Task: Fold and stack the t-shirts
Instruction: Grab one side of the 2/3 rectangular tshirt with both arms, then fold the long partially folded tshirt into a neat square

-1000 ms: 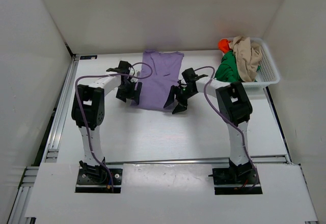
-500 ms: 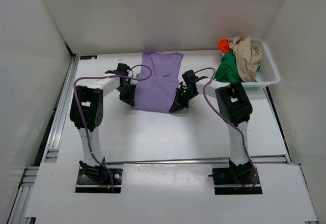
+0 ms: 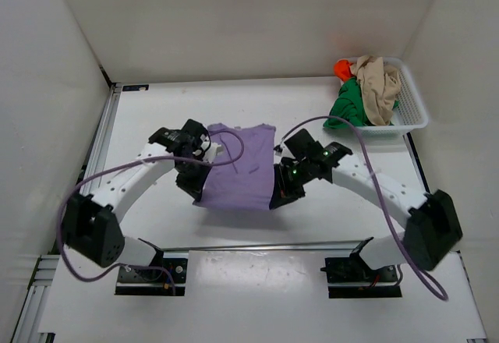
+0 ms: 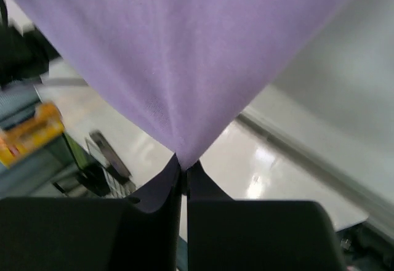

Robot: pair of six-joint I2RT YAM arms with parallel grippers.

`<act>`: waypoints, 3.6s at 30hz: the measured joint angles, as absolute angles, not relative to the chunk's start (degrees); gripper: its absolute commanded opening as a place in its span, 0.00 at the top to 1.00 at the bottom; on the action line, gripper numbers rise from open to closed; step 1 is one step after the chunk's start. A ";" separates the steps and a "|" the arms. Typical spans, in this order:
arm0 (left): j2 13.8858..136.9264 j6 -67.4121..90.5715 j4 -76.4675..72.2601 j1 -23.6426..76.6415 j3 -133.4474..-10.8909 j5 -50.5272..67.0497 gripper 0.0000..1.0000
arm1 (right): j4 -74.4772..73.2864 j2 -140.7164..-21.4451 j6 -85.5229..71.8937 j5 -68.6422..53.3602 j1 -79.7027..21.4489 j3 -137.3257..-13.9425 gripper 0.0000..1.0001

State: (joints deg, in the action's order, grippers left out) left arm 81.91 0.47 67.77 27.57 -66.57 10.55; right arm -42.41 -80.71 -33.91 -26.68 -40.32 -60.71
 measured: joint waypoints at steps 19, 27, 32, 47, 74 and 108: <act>101.30 0.45 76.90 23.18 -100.31 12.14 0.90 | -49.01 -88.79 -33.78 -26.96 -29.12 -71.00 1.00; 117.82 0.49 76.71 19.35 -115.44 15.49 0.90 | -47.88 -99.90 -32.51 -29.91 -21.58 -79.42 1.00; 123.31 0.54 75.07 17.93 -118.26 16.64 0.60 | -45.28 -108.36 -33.28 -31.94 -18.96 -82.15 0.75; 120.62 0.23 57.01 11.29 -109.91 6.92 0.16 | -39.29 -114.72 -33.12 -26.44 -12.95 -94.17 0.35; 136.62 0.25 50.33 17.34 -117.32 23.99 0.37 | -36.88 -121.51 -25.67 -26.83 -16.40 -90.08 0.43; 127.31 0.40 50.54 16.40 -113.23 23.57 0.25 | -35.81 -121.51 -26.52 -27.59 -18.92 -90.08 0.98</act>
